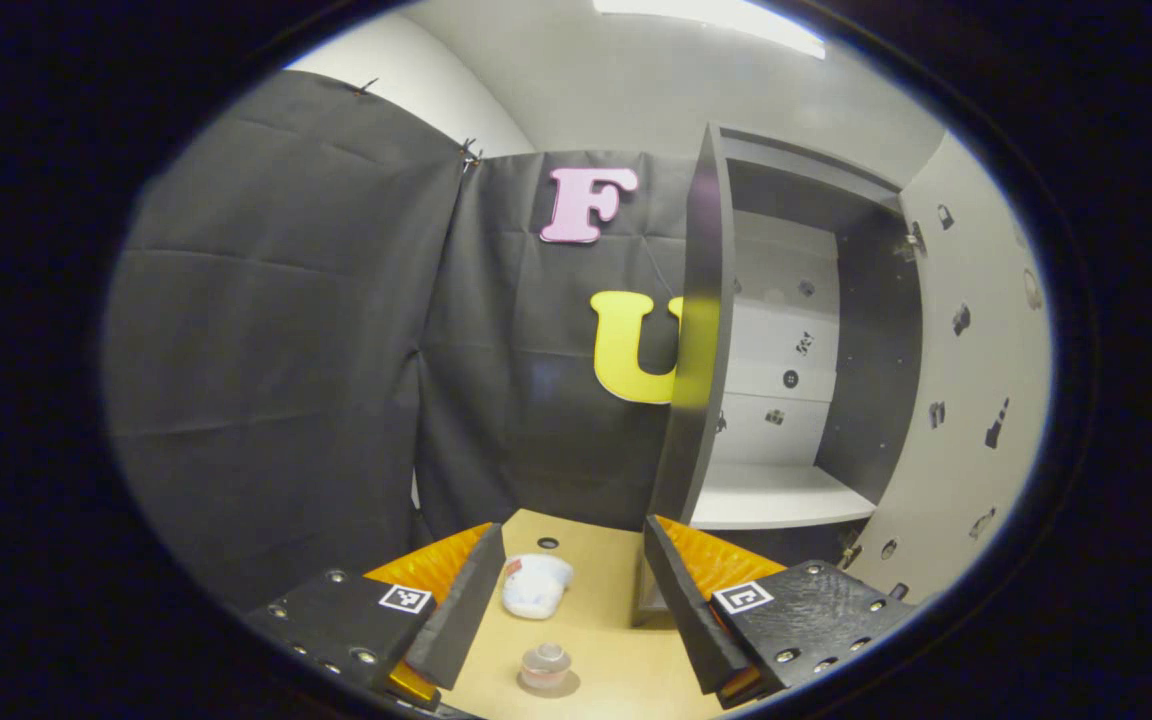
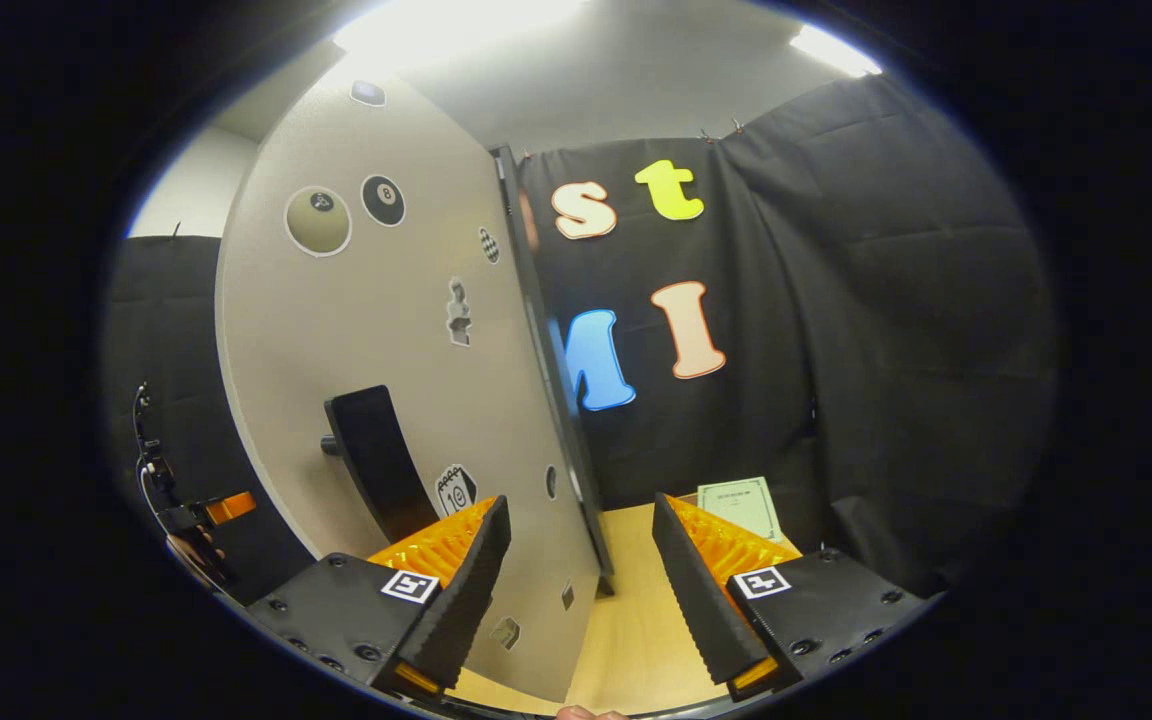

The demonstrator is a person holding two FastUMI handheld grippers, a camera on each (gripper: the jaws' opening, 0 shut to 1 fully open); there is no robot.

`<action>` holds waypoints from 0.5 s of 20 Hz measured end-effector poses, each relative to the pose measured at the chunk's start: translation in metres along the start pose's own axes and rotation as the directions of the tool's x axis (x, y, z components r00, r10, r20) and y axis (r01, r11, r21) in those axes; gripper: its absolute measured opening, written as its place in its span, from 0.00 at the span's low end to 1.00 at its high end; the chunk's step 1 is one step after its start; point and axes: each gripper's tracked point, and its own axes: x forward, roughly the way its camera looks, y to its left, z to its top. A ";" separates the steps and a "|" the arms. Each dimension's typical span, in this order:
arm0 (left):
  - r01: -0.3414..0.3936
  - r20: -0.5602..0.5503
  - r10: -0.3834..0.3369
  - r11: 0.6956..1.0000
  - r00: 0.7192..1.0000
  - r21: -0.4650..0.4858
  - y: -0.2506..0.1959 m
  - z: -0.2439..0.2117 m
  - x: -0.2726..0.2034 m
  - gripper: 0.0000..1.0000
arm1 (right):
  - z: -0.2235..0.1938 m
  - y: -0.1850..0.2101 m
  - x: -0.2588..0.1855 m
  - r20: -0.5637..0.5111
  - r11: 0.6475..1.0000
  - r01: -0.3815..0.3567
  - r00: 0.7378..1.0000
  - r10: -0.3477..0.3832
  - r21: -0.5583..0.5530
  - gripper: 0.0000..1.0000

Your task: Open the cabinet door with the right hand, grasp the bottle in the cabinet with the left hand and place it on the coaster, then close the cabinet door with the right hand.

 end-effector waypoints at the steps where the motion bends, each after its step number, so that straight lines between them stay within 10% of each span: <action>1: 0.003 -0.001 -0.003 1.000 1.000 0.014 0.005 0.002 0.006 0.86 | -0.005 0.009 0.002 -0.014 1.000 -0.016 1.000 0.016 0.017 0.92; 10: 0.036 -0.003 -0.036 0.997 0.999 0.066 0.031 -0.004 0.015 0.84 | -0.020 0.084 0.027 -0.008 0.996 -0.085 0.996 0.085 -0.006 0.91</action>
